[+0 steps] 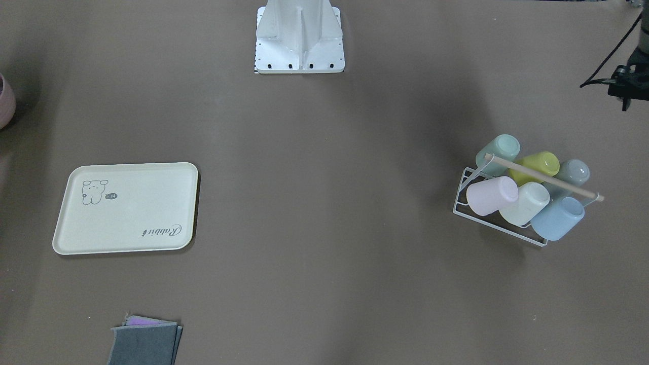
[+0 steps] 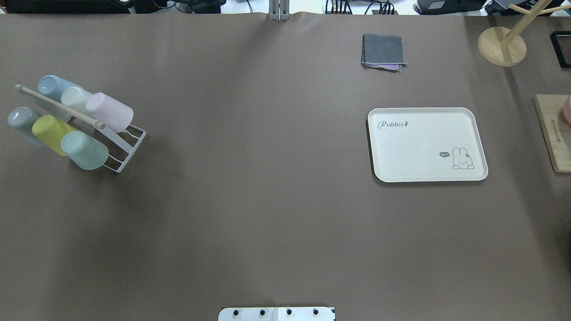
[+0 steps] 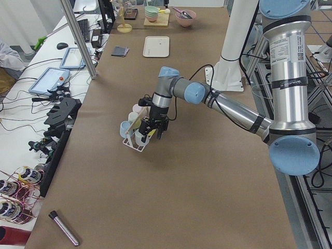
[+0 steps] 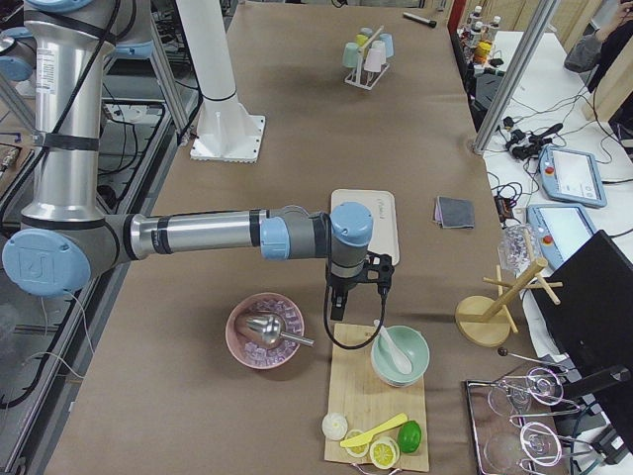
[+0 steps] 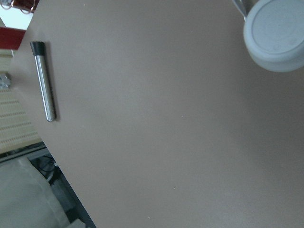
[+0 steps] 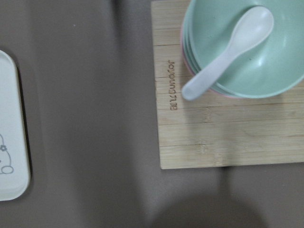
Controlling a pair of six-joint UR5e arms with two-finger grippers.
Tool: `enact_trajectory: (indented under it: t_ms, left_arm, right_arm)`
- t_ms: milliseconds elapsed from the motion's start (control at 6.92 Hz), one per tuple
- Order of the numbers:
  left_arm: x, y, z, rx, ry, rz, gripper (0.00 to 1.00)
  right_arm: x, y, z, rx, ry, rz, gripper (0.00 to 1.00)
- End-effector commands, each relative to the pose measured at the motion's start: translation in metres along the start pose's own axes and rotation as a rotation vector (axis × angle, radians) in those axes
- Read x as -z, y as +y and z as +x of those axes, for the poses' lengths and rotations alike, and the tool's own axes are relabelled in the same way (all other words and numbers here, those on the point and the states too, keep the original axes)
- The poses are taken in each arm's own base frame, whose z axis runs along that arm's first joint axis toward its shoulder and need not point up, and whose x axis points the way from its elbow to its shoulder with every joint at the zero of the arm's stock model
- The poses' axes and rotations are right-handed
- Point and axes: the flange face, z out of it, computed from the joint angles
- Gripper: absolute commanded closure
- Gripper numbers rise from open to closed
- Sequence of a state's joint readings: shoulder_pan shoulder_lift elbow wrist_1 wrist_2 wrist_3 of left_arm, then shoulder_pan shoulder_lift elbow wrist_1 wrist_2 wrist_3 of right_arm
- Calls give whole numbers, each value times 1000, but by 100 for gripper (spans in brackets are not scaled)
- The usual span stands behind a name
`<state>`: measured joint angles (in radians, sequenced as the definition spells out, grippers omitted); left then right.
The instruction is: Pick up and place green cup on tray
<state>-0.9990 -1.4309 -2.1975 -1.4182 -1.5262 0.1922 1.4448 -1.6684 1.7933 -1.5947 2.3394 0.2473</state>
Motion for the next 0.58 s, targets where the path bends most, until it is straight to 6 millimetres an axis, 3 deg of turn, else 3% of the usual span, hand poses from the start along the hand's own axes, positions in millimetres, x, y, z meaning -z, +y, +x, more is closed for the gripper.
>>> enact_trajectory:
  t_ms: [0,144,433]
  left_arm:
    - [19,-29,46,-204,-146,13,2]
    - [30,-36,54,-322,-240,18,2]
    - [32,-43,70,-392,-284,3,2]
  right_arm:
    - [-25,-14,-62,45,-17,-9,0]
    - [-46,-13,-93,36,-13,22,0]
    - [-81,-16,-122,-6,-61,35,0]
